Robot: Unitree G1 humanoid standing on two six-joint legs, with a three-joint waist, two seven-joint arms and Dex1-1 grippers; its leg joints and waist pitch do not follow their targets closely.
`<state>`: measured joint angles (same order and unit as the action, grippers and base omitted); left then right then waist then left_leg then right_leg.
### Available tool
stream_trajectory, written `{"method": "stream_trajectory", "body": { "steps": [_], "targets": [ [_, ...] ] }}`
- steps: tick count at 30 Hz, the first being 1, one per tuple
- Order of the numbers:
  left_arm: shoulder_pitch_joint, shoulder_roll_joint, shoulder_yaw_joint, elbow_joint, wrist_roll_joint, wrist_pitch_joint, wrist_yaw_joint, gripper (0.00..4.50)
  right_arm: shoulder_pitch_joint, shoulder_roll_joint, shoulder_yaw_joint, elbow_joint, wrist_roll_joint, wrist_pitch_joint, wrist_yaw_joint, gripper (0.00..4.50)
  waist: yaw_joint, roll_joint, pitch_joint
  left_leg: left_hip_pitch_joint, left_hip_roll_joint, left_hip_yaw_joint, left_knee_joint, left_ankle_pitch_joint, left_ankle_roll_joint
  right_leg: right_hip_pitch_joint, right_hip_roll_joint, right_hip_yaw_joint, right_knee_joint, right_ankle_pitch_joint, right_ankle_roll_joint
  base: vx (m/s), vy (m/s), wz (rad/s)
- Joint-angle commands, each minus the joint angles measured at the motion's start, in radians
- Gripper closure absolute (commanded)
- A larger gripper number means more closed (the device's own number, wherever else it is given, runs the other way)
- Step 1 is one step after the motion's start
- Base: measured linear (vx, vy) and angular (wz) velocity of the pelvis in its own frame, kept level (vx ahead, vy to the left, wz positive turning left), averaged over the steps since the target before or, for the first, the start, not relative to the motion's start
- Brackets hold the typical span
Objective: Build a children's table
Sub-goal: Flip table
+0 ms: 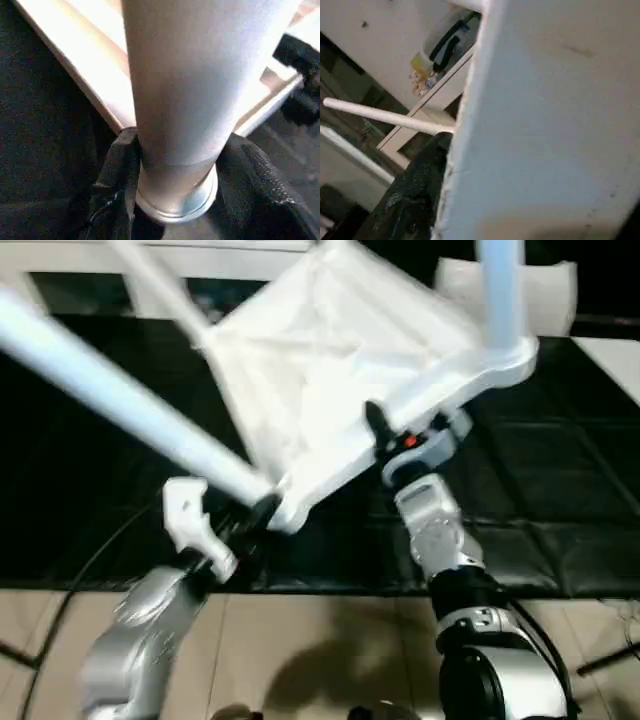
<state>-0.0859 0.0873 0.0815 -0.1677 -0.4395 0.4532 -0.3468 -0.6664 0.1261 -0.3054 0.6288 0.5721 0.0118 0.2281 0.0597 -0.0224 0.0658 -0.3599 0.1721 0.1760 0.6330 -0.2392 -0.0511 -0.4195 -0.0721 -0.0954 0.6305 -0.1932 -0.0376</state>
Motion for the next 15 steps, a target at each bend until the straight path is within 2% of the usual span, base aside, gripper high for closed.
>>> {"method": "stream_trajectory", "body": {
  "steps": [1,2,3,4,6,7,8,9,10,11,12,14,15],
  "targets": [
    [0.005,-0.004,0.051,-0.007,-0.034,-0.033,0.002,1.73,0.0,-0.046,-0.12,-0.13,-0.041,-0.203,-0.108,2.39,-0.006,0.01,-0.078,0.007,0.058,-0.014,-0.075,0.063,0.082,0.066,-0.075,0.07,-0.051,0.027,-0.225,0.0,0.0,0.0],
    [0.005,-0.004,0.051,-0.007,-0.034,-0.033,0.002,1.73,0.0,-0.046,-0.12,-0.13,-0.041,-0.203,-0.108,2.39,-0.006,0.008,-0.078,0.007,0.059,-0.014,-0.075,0.059,0.082,0.067,-0.076,0.07,-0.051,0.027,-0.225,0.0,0.0,0.0],
    [-0.048,-0.027,0.051,0.05,-0.068,-0.075,-0.058,1.73,0.024,-0.026,-0.122,-0.169,-0.033,-0.215,-0.108,2.39,-0.008,0.017,-0.075,0.007,0.056,-0.012,-0.075,0.046,0.081,0.065,-0.074,0.07,-0.057,0.016,-0.222,0.0,0.0,0.0],
    [-0.048,-0.027,0.051,0.051,-0.069,-0.075,-0.059,1.73,0.024,-0.026,-0.122,-0.17,-0.033,-0.215,-0.108,2.39,-0.005,0.016,-0.079,0.009,0.054,-0.011,-0.073,0.044,0.077,0.067,-0.075,0.07,-0.056,0.018,-0.218,0.0,0.0,0.0],
    [-0.068,-0.037,0.053,0.071,-0.092,-0.089,-0.094,1.73,0.034,-0.018,-0.122,-0.186,-0.026,-0.219,-0.107,2.39,-0.005,0.015,-0.08,0.002,0.055,-0.015,-0.073,0.068,0.082,0.073,-0.078,0.071,-0.05,0.046,-0.222,0.0,0.0,0.0],
    [-0.095,-0.029,0.047,0.11,-0.11,-0.102,-0.16,1.73,0.046,-0.014,-0.117,-0.205,-0.027,-0.217,-0.113,2.39,-0.007,0.022,-0.081,0.003,0.055,-0.015,-0.071,0.075,0.084,0.071,-0.077,0.07,-0.047,0.059,-0.225,0.0,0.0,0.0],
    [-0.095,-0.029,0.047,0.11,-0.11,-0.102,-0.16,1.73,0.046,-0.014,-0.117,-0.205,-0.027,-0.217,-0.113,2.39,-0.006,0.019,-0.081,0.005,0.051,-0.013,-0.071,0.08,0.092,0.069,-0.074,0.07,-0.052,0.06,-0.22,0.0,0.0,0.0],
    [-0.131,-0.002,0.041,0.174,-0.115,-0.121,-0.242,1.73,0.057,-0.014,-0.11,-0.221,-0.031,-0.213,-0.123,2.39,-0.006,0.021,-0.083,0.003,0.049,-0.016,-0.069,0.1,0.102,0.071,-0.075,0.069,-0.048,0.076,-0.219,0.0,0.0,0.0],
    [-0.146,0.009,0.041,0.206,-0.112,-0.131,-0.267,1.73,0.06,-0.015,-0.107,-0.226,-0.032,-0.211,-0.128,2.39,-0.006,0.022,-0.087,0.008,0.048,-0.015,-0.065,0.122,0.112,0.066,-0.073,0.068,-0.045,0.098,-0.22,0.0,0.0,0.0],
    [-0.162,0.032,0.034,0.243,-0.098,-0.144,-0.3,1.73,0.06,-0.017,-0.107,-0.229,-0.032,-0.21,-0.131,2.39,-0.007,0.026,-0.087,0.006,0.049,-0.017,-0.065,0.133,0.114,0.067,-0.073,0.068,-0.041,0.112,-0.223,0.0,0.0,0.0],
    [-0.162,0.032,0.034,0.243,-0.098,-0.144,-0.3,1.73,0.06,-0.017,-0.107,-0.229,-0.032,-0.21,-0.131,2.39,-0.009,0.023,-0.089,0.003,0.049,-0.018,-0.064,0.147,0.122,0.07,-0.075,0.067,-0.038,0.13,-0.231,0.0,0.0,0.0],
    [-0.175,0.053,0.027,0.273,-0.088,-0.15,-0.331,1.44,0.06,-0.02,-0.107,-0.232,-0.031,-0.209,-0.134,2.39,-0.005,0.025,-0.088,0.006,0.053,-0.014,-0.062,0.144,0.13,0.063,-0.076,0.068,-0.038,0.146,-0.249,0.0,0.0,0.0],
    [-0.207,0.089,0.022,0.337,-0.082,-0.166,-0.406,1.29,0.06,-0.025,-0.104,-0.243,-0.029,-0.208,-0.141,2.39,-0.002,0.026,-0.088,0.007,0.052,-0.013,-0.062,0.145,0.136,0.061,-0.073,0.067,-0.037,0.147,-0.252,0.0,0.0,0.0]
  ]
}}
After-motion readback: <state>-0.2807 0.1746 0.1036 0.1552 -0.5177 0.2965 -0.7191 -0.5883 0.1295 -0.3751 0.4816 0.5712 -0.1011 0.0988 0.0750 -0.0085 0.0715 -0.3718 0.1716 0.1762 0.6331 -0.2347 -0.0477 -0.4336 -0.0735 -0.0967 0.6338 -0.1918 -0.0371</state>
